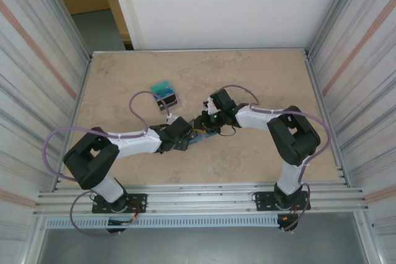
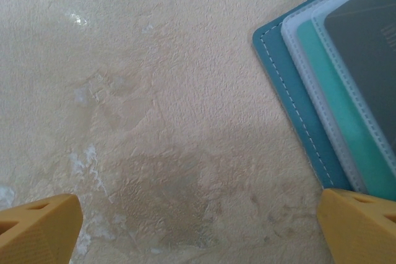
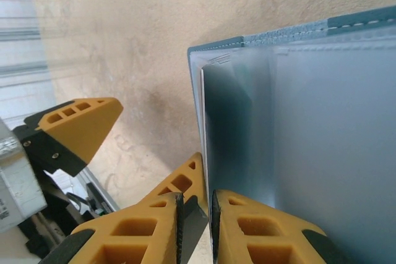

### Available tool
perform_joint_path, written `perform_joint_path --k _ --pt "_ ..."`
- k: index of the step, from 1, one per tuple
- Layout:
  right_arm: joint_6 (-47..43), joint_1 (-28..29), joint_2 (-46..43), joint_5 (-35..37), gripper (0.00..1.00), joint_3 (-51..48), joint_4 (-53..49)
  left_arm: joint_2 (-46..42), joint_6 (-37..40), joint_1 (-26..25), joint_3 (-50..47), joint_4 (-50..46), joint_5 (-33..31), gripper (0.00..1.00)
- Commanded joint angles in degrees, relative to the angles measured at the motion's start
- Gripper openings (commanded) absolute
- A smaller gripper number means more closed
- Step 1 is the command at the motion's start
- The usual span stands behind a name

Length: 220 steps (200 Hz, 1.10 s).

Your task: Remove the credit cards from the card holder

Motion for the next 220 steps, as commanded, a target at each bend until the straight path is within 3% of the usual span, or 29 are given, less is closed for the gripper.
perform_joint_path --k 1,220 --pt "0.2 -0.5 -2.3 -1.9 0.21 -0.5 0.3 1.8 -0.9 -0.3 0.5 -1.4 -1.5 0.99" --pt "0.3 -2.5 -3.6 -1.5 0.17 -1.7 0.2 2.0 -1.5 -0.3 0.2 -1.6 -1.6 0.99"
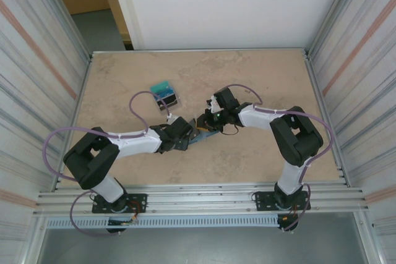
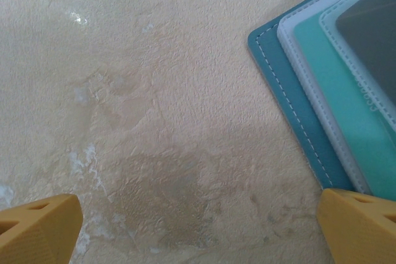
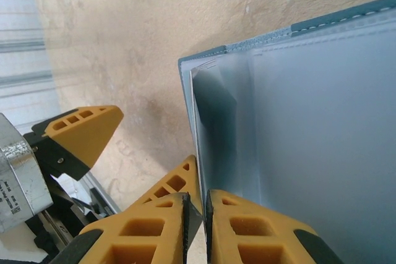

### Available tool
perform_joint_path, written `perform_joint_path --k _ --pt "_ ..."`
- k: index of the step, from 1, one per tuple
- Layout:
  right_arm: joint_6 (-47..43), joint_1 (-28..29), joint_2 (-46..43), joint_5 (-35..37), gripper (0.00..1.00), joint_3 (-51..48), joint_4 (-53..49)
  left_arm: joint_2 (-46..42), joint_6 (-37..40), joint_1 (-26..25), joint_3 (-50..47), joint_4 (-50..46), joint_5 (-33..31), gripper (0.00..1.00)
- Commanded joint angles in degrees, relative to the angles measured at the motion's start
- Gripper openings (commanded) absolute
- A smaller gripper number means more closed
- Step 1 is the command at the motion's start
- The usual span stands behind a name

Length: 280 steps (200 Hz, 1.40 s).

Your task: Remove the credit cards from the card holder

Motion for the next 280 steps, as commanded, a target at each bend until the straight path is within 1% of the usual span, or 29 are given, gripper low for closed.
perform_joint_path --k 1,31,71,87,111,134,179,201,235,280 --pt "0.3 -0.6 -2.6 -1.3 0.17 -0.7 0.1 2.0 -1.1 -0.3 0.1 -1.5 -1.5 0.99" --pt "0.2 -0.7 -2.8 -1.2 0.16 -0.7 0.1 1.9 -1.2 -0.3 0.1 -1.6 -1.6 0.99" --pt "0.4 -0.7 -2.4 -2.1 0.12 -0.8 0.8 2.0 -1.2 -0.3 0.3 -1.6 -1.5 0.99" --pt "0.4 -0.7 -2.1 -2.4 0.08 -0.7 1.0 1.8 -1.2 -0.3 0.4 -1.7 -1.4 0.99" --pt "0.3 -0.7 -2.1 -2.3 0.06 -0.6 0.8 1.5 -1.2 -0.3 0.8 -2.1 -1.4 0.99" --pt "-0.1 -0.7 -2.1 -2.0 0.06 -0.4 0.0 -0.5 -1.3 -0.3 1.4 -3.0 -1.4 0.99" --pt "-0.8 -0.6 -2.0 -0.9 0.04 -0.4 -1.0 -7.2 -1.3 -0.3 3.3 -4.4 -1.9 0.99" --pt "-0.8 -0.5 -1.9 -0.7 0.04 -0.3 -1.1 -8.5 -1.2 -0.3 4.7 -4.4 -1.6 0.99" --pt "-0.8 -0.2 -1.6 -0.5 0.04 -0.3 -1.0 -6.7 -0.6 -0.2 5.8 -3.6 -2.1 0.99" --pt "-0.8 0.1 -1.5 0.3 0.04 -0.5 -1.4 -3.5 -5.0 1.3 6.0 -6.6 -1.5 0.99"
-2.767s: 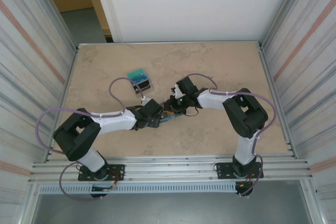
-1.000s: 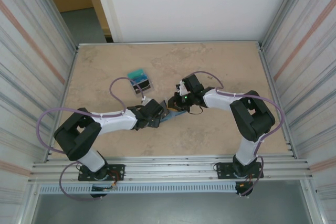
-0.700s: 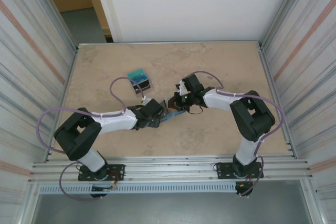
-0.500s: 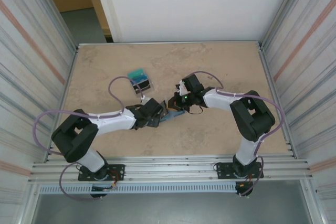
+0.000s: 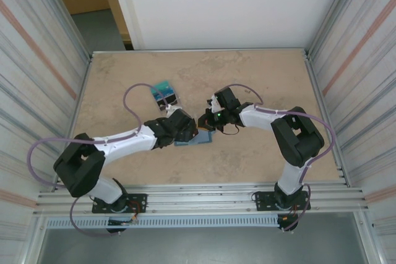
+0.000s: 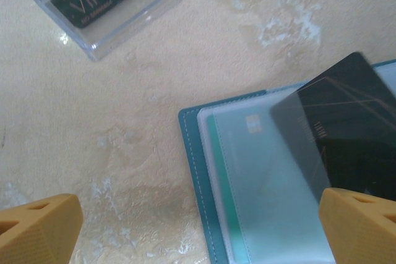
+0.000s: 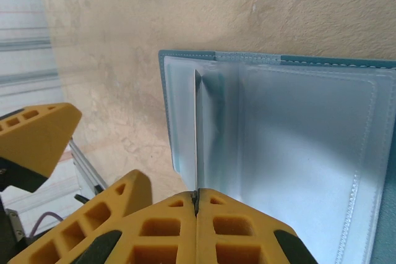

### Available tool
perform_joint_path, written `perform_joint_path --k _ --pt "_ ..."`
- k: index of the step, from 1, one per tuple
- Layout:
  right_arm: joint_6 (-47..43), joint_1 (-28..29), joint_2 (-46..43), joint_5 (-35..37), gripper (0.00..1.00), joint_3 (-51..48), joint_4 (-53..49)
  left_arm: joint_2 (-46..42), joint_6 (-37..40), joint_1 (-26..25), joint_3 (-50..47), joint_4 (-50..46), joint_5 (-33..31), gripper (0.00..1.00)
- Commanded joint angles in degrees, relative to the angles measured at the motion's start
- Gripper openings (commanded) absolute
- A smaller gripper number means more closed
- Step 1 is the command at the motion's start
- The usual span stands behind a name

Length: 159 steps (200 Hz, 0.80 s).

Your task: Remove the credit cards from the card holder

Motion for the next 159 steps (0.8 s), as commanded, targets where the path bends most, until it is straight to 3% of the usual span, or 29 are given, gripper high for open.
perform_joint_path --k 1,43,120,159 --pt "-0.8 0.4 -1.0 1.1 0.04 -0.5 -1.5 1.7 -3.7 1.2 1.1 -3.1 -1.1 0.99" --pt "0.0 1.4 0.7 1.3 0.06 0.0 -0.7 4.7 -5.0 2.4 1.2 -4.0 0.1 0.99" --pt "2.8 2.1 4.9 -1.1 0.19 0.4 3.7 9.3 -6.3 2.4 0.5 -4.8 3.0 0.99" --pt "1.9 2.1 5.1 -0.7 0.11 1.2 2.4 8.6 -6.5 2.4 -0.4 -5.2 2.9 0.99"
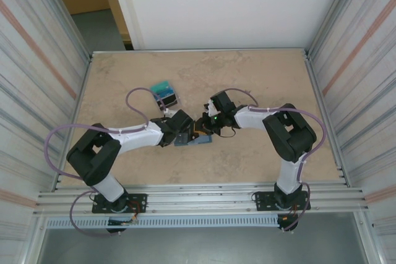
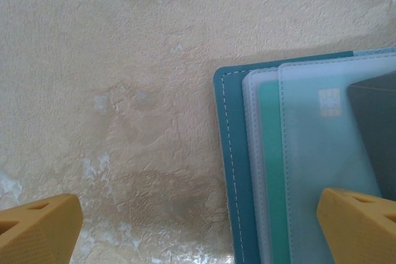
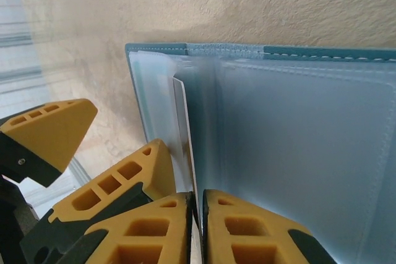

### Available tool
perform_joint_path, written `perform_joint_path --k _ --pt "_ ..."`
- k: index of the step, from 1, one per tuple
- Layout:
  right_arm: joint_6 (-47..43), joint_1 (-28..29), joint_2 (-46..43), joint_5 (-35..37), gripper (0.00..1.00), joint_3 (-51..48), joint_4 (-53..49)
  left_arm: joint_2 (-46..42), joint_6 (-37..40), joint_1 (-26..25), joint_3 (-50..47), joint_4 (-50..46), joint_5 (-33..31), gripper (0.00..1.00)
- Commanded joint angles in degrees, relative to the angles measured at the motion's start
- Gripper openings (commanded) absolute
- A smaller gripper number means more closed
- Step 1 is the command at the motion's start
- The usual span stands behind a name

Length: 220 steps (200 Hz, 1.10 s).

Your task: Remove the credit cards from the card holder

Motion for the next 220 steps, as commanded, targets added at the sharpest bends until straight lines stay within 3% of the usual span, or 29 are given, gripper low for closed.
perform_joint_path --k 1,76,134,171,220 --pt "0.0 0.5 0.5 -0.3 0.11 1.2 -0.7 1.2 -0.8 0.1 -1.2 -2.9 0.8 0.99" --pt "-10.0 -2.0 -7.5 9.1 0.05 4.1 -17.1 -4.7 -1.0 0.1 -1.7 -5.3 0.3 0.99" --pt "-10.8 -2.3 -15.4 11.2 0.03 2.3 -15.0 -14.3 -0.7 0.6 0.9 -5.9 1.2 0.99" --pt "-8.9 -2.7 -19.3 8.4 0.01 -0.9 -4.8 -21.4 0.6 4.4 0.9 2.1 10.5 0.99" --pt "-0.8 -4.4 -18.1 -2.9 0.02 -1.9 13.7 -27.5 -1.8 10.1 -2.1 17.8 27.9 0.95"
